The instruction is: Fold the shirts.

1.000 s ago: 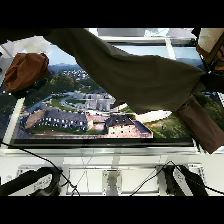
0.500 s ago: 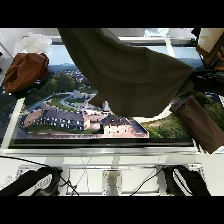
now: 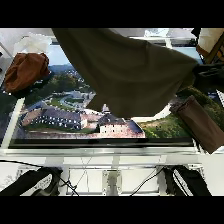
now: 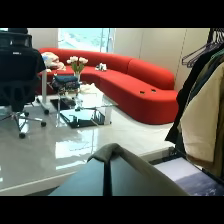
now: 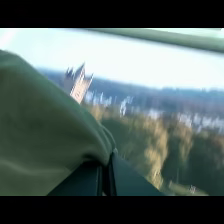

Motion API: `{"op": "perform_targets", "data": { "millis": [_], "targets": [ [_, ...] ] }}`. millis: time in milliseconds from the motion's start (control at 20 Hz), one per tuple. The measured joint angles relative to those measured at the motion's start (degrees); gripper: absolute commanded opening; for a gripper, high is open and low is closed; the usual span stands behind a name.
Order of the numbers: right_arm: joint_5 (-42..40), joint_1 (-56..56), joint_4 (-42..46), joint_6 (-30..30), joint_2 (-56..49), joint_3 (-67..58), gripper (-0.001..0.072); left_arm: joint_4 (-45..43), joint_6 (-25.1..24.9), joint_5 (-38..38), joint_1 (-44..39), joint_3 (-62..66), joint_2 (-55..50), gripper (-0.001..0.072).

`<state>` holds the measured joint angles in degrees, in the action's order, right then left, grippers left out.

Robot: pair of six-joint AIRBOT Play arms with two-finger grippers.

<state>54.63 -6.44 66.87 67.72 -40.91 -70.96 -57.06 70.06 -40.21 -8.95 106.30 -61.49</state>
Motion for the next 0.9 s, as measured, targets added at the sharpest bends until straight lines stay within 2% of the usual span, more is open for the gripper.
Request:
{"op": "perform_targets", "data": {
  "millis": [200,350,500,600,750,900],
  "targets": [
    [-8.2,-0.2,4.3,1.0,-0.2,0.0,0.0028,1.6,0.0,-1.2,-0.3,0.0,0.0,0.001],
    [-13.7,-1.3,6.6,2.1,-0.7,-0.2,0.0027,4.1,-2.1,-3.1,-2.4,0.0,0.0,0.0009],
    [-17.3,-1.9,4.6,2.6,-3.3,-1.6,0.0027,1.3,-2.9,-6.5,-5.5,0.0,0.1,0.0009],
    [-18.2,-1.6,-0.3,2.3,-6.5,-2.3,0.0027,-8.8,2.3,-12.1,-6.6,-0.7,0.0,0.0009],
    [-17.7,1.1,-8.7,0.1,-14.0,-2.8,0.0027,-28.7,10.9,-21.6,-7.3,-5.4,0.0,0.001],
    [-18.9,6.9,-13.1,-1.1,-23.8,-3.0,0.0027,-41.1,17.1,-24.0,-6.7,-16.2,-0.1,0.001]
  ]
}}
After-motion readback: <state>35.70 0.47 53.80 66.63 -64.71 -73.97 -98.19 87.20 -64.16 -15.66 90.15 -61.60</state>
